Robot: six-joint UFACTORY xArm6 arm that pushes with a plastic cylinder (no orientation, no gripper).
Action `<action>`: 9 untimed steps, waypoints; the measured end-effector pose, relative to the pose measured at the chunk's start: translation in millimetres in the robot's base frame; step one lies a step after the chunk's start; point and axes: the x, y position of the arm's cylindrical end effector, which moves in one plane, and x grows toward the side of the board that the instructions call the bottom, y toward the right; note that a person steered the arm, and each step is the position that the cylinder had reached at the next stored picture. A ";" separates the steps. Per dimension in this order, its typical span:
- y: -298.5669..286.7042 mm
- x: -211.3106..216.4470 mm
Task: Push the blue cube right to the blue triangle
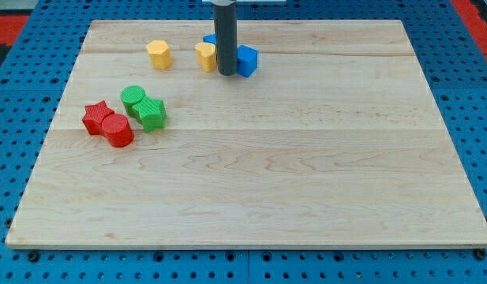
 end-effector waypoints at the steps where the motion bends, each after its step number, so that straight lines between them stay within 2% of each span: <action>1: 2.4 -1.0; 4: 44.7 -1.0; 9: 34.3 -6.4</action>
